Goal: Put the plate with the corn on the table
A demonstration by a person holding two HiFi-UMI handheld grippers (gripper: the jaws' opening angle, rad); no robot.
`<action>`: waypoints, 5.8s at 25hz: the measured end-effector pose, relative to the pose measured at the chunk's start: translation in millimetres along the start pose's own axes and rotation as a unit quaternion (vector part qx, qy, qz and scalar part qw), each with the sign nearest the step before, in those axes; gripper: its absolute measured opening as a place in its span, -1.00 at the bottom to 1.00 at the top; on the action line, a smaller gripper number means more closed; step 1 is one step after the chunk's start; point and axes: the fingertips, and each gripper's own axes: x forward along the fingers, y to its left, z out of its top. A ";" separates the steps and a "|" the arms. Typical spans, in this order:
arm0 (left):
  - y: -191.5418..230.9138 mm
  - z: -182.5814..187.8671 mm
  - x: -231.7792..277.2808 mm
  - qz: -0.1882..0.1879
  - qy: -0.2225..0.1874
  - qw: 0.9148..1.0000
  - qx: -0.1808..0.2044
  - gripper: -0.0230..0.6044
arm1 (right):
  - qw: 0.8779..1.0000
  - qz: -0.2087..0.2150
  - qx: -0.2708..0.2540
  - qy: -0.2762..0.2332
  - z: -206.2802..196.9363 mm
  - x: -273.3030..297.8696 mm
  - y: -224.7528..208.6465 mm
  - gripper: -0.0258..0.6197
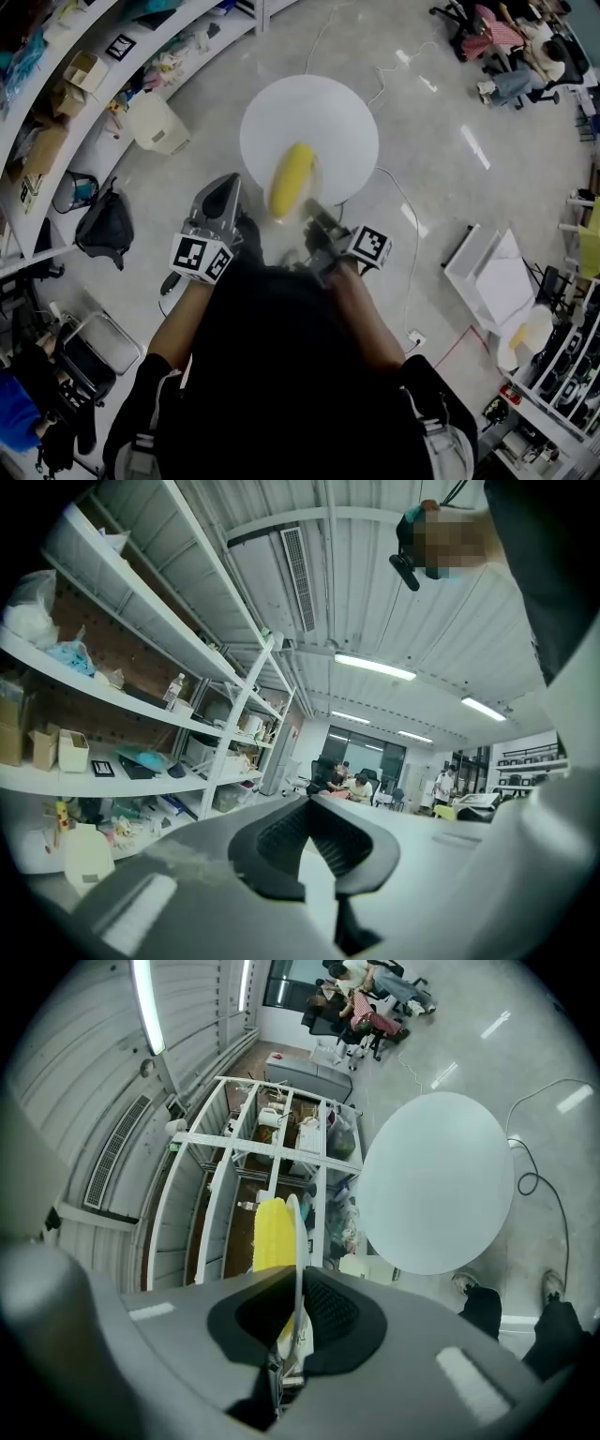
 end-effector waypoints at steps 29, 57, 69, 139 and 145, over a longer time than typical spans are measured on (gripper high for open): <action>133.8 52.2 75.6 -0.071 0.027 0.997 -0.019 -0.91 | 0.997 -0.004 0.010 -0.075 39.0 134.0 51.0 -0.82; 145.2 28.5 140.0 -0.030 0.035 0.999 -0.025 -0.91 | 1.000 0.005 -0.001 -0.027 93.5 165.6 23.0 -0.82; 167.3 -0.9 174.9 -0.017 0.049 0.998 -0.034 -0.91 | 1.000 0.015 -0.002 -0.011 121.3 201.2 -7.1 -0.82; 226.4 -123.0 228.3 0.013 0.071 0.995 -0.074 -0.91 | 0.999 -0.026 -0.012 0.041 144.4 311.0 -187.0 -0.82; 223.1 -124.5 228.2 0.014 0.072 0.994 -0.075 -0.91 | 0.998 -0.031 -0.020 0.044 146.0 311.2 -187.5 -0.82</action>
